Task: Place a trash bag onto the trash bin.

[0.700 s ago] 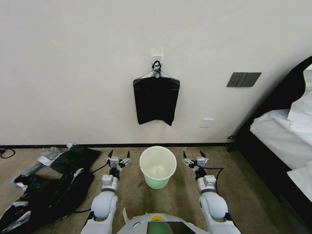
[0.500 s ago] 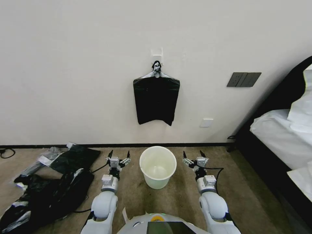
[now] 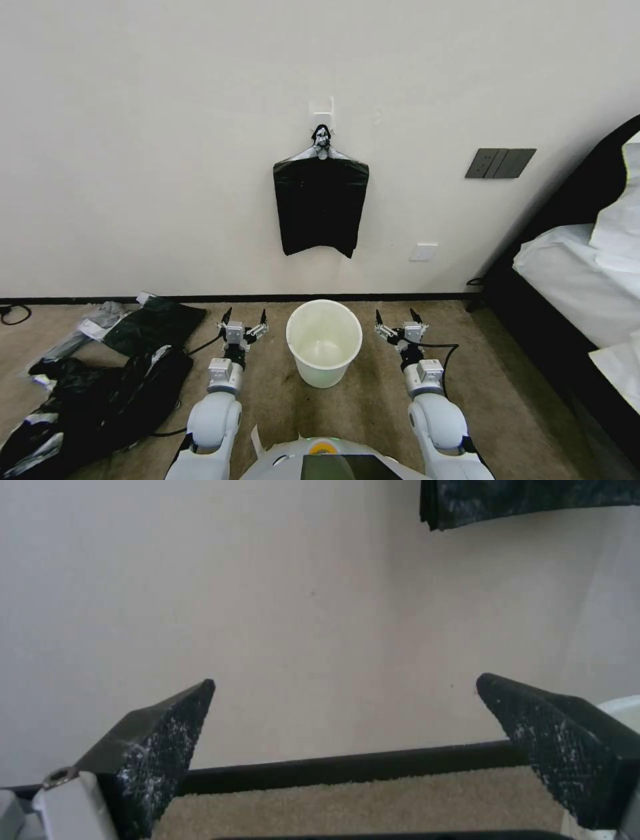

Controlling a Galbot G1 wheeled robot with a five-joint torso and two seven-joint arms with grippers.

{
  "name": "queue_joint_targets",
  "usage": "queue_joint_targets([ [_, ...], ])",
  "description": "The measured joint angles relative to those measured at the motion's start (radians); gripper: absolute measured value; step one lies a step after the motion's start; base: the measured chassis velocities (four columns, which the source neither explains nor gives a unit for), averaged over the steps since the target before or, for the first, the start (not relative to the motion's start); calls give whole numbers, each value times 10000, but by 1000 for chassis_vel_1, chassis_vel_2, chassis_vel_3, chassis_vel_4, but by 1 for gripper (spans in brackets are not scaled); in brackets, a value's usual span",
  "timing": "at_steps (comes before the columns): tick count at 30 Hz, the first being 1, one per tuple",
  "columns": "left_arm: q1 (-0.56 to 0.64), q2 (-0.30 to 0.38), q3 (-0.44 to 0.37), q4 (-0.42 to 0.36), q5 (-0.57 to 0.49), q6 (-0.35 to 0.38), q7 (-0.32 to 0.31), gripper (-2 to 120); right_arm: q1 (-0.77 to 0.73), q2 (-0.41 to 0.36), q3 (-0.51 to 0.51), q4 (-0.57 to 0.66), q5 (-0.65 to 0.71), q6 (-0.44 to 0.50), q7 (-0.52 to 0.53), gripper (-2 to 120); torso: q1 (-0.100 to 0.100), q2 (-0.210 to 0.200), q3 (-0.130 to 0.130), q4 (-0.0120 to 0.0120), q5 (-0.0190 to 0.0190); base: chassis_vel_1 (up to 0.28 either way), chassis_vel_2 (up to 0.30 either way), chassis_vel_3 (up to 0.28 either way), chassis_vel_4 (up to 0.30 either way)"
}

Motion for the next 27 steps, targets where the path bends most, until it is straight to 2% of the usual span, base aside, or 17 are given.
queue_joint_targets([
  [8,52,31,44,-46,5,-56,-51,100,-43,-5,-15,66,-4,53,33,100,0,0,0,1,1,0,0,0,0],
  [10,397,229,372,-495,213,-394,-452,100,-397,-70,-231,736,-140,714,327,100,1,0,0,-2,-5,0,0,0,0],
  [11,779,440,749,-990,443,-785,-864,100,-642,-113,-378,1194,-237,1169,531,100,0,0,0,-1,-1,0,0,0,0],
  [12,779,440,749,-990,443,-785,-864,100,-642,-113,-378,1194,-237,1169,531,100,0,0,0,-1,-1,0,0,0,0],
  [14,1405,777,1331,-1799,796,-1470,-1517,100,-1111,-203,-662,2066,-424,2025,922,100,0,1,-2,2,4,0,0,0,0],
  [15,1517,827,1353,-1914,790,-1723,-1622,100,-1347,-245,-806,2499,-513,2453,1108,100,-1,1,-2,-1,-2,0,0,0,0],
  [17,1557,839,1366,-1946,775,-1838,-1643,100,-1417,-282,-872,2652,-473,2678,1203,100,-1,1,-2,-3,-10,0,0,0,0],
  [19,1570,844,1327,-1979,746,-1937,-1660,100,-1398,-368,-1011,2659,-95,2838,1283,100,0,0,-1,0,5,0,0,0,0],
  [27,1519,795,1031,-1992,614,-1936,-1686,100,-1369,-456,-1126,2484,383,2749,1291,100,0,0,-1,0,1,0,0,0,0],
])
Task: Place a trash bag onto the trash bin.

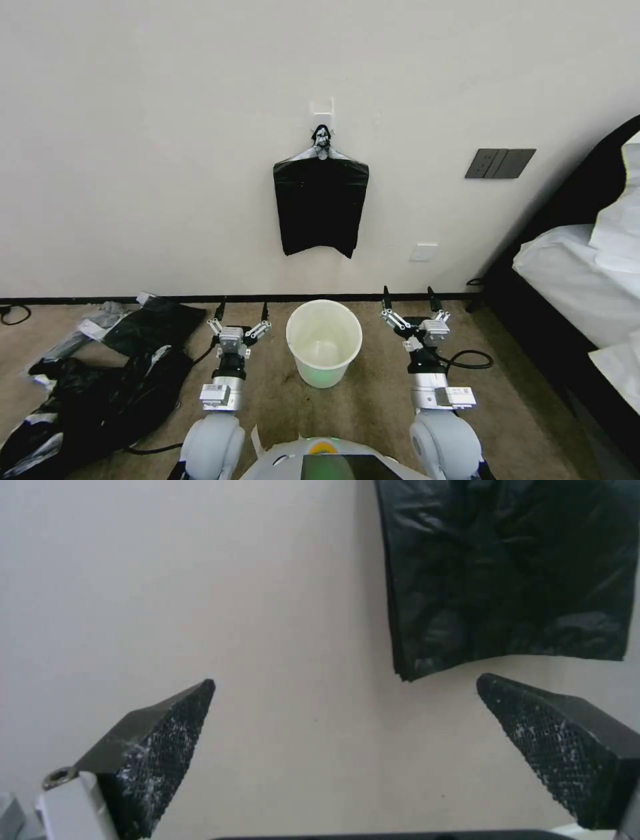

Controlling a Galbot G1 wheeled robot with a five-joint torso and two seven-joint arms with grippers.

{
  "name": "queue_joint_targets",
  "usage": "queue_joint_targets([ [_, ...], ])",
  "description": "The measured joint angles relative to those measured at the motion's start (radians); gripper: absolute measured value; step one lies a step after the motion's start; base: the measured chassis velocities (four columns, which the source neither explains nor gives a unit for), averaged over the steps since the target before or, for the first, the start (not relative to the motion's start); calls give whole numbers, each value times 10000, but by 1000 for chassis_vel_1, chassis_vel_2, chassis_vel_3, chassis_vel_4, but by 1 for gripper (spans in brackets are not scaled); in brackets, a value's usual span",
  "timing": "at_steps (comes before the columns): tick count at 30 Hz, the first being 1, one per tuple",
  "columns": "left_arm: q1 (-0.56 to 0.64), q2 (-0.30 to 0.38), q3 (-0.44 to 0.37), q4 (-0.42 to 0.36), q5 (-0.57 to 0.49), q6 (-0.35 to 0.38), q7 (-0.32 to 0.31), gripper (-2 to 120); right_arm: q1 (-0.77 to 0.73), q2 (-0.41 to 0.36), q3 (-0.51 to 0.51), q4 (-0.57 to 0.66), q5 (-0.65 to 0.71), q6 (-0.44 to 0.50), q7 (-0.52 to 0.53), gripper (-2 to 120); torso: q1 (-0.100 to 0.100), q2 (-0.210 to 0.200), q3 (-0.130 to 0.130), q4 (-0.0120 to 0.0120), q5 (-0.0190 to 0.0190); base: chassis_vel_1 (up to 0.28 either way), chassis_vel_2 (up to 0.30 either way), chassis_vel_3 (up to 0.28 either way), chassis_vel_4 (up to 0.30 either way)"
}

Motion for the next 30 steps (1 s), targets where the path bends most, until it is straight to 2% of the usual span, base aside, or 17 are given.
queue_joint_targets([
  [6,-21,103,-140,-39,-38,30,2,100,165,-199,-189,-118,495,-396,-24,100,-1,0,0,-1,-2,0,0,0,0],
  [9,9,252,-171,-66,-60,48,7,100,719,-627,-640,-370,1700,-991,-354,100,0,0,1,-1,-3,0,0,0,0],
  [14,110,287,-157,-95,-54,42,8,100,1255,-854,-836,-745,2542,-1239,-554,100,0,0,1,0,0,0,0,0,0],
  [17,289,222,-161,-195,-8,5,16,100,2219,-1223,-1114,-1071,3738,-1728,-781,100,0,0,1,0,1,0,0,0,0],
  [23,390,158,-246,-222,69,-38,29,100,3169,-1578,-1353,-1209,4620,-2207,-849,100,0,0,1,-1,-2,0,0,0,0],
  [27,599,93,-270,-266,194,-104,76,100,5244,-2176,-1940,-1690,6899,-3061,-758,100,0,0,2,0,-2,0,0,0,0],
  [28,599,93,-270,-266,194,-104,76,100,5244,-2176,-1940,-1690,6899,-3061,-758,100,0,0,2,0,-2,0,0,0,0],
  [30,599,49,-275,-266,226,-104,81,100,6283,-2310,-2433,-1872,7910,-3595,-534,100,0,0,2,-1,-3,0,0,0,0],
])
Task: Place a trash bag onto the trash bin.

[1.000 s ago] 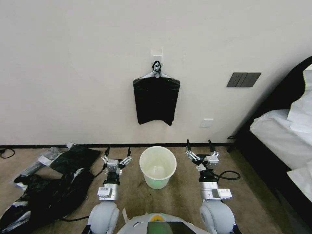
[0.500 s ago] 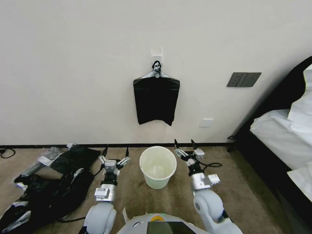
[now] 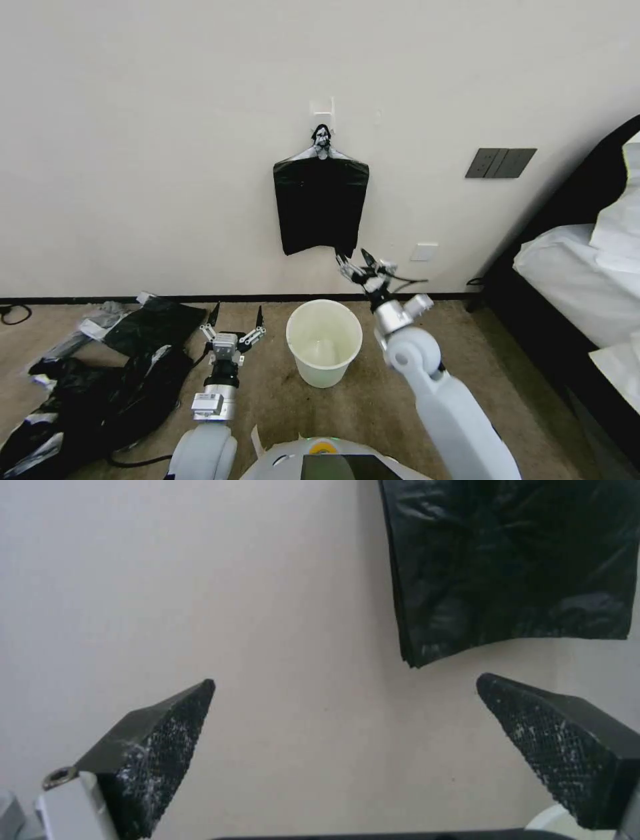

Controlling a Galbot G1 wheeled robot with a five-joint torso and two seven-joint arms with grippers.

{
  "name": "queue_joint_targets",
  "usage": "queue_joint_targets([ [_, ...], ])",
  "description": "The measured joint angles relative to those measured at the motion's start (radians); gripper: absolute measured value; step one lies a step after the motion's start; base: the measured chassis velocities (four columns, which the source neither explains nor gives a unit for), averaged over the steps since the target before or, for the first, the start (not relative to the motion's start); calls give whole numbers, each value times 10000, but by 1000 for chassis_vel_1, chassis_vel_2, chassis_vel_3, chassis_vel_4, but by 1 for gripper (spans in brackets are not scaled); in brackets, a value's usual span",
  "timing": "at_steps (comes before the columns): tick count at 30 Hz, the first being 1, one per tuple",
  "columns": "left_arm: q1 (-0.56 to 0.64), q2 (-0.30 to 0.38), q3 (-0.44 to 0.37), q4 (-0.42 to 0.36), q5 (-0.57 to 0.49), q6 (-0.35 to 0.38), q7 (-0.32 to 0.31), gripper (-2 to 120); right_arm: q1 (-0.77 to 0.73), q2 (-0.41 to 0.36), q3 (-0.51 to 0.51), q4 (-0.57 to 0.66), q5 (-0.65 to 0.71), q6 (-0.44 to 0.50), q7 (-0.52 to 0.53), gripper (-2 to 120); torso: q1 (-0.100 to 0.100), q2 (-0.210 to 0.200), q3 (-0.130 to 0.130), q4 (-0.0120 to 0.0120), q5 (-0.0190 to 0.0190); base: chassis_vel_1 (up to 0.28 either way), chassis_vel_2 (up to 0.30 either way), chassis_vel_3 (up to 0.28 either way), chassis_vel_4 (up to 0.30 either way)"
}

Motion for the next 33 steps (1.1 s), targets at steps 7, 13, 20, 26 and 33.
queue_joint_targets([
  [7,36,-99,-24,-1,66,-2,3,100,1874,428,-731,-489,1906,-754,709,100,0,0,0,0,0,0,0,0,0],
  [13,94,-110,-100,1,67,-56,6,100,3300,791,-951,-1441,3548,-1015,1254,100,0,0,1,1,1,0,0,0,0],
  [20,113,-144,-133,-2,67,-134,8,100,4640,1241,-560,-2382,5358,-966,1459,100,0,0,0,0,0,0,0,0,0],
  [26,175,-187,-138,-82,92,-193,17,100,5262,1545,-338,-2867,6042,-911,1345,100,0,0,0,0,0,0,0,0,0],
  [33,228,-265,-118,-157,97,-296,75,100,6327,2340,-254,-4287,5730,-729,769,100,1,0,0,3,0,0,0,0,0],
])
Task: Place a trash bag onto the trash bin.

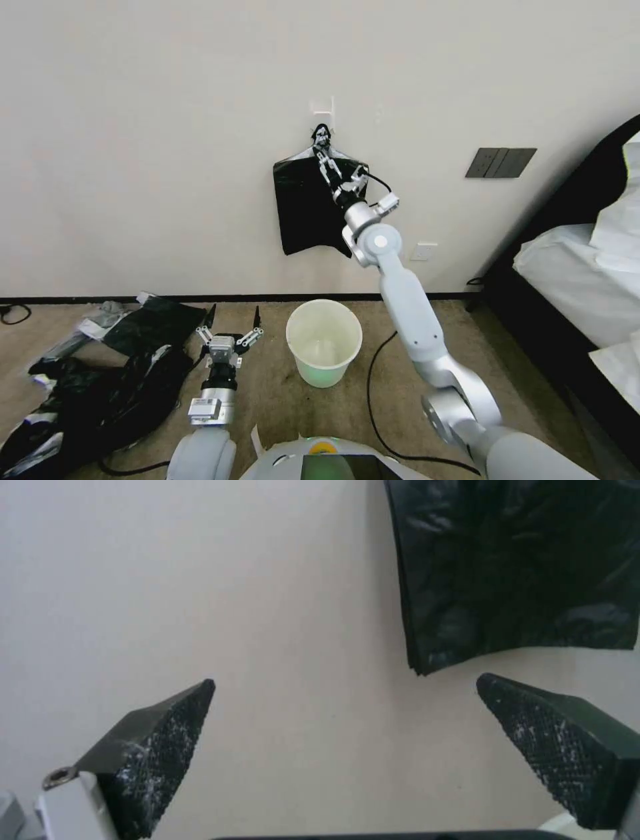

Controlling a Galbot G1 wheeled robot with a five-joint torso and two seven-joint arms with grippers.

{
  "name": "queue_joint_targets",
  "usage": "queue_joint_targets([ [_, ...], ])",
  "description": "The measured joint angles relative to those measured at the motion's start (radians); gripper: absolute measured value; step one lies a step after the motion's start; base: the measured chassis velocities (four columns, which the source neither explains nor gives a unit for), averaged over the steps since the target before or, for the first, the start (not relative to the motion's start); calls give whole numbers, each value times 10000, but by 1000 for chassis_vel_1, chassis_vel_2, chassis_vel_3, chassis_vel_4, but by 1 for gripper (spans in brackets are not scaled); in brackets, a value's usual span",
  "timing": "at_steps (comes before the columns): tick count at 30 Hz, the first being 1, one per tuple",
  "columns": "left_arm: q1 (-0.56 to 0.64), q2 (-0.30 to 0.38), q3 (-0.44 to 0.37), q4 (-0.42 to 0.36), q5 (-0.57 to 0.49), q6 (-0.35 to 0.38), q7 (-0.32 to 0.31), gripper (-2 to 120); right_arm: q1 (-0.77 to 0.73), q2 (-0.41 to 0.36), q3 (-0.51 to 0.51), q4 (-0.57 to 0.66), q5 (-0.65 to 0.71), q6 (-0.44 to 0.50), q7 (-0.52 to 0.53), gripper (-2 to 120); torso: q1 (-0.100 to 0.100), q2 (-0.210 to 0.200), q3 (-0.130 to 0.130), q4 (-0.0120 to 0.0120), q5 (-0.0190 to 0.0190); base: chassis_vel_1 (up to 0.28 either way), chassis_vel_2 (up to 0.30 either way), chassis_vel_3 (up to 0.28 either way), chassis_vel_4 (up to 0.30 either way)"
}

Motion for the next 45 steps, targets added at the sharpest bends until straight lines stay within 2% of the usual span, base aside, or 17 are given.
queue_joint_targets([
  [9,93,14,-70,-317,-26,0,25,100,501,226,-49,-872,-545,48,-397,100,0,1,0,0,2,0,0,0,0],
  [17,124,-22,-78,-376,-31,4,53,100,635,200,-13,-1161,-772,131,-671,100,0,0,-1,-2,2,0,0,0,0],
  [45,155,15,-85,-568,7,-133,400,100,1173,-49,-336,-1529,-979,168,-1340,100,-1,0,-1,-2,2,0,0,0,0],
])
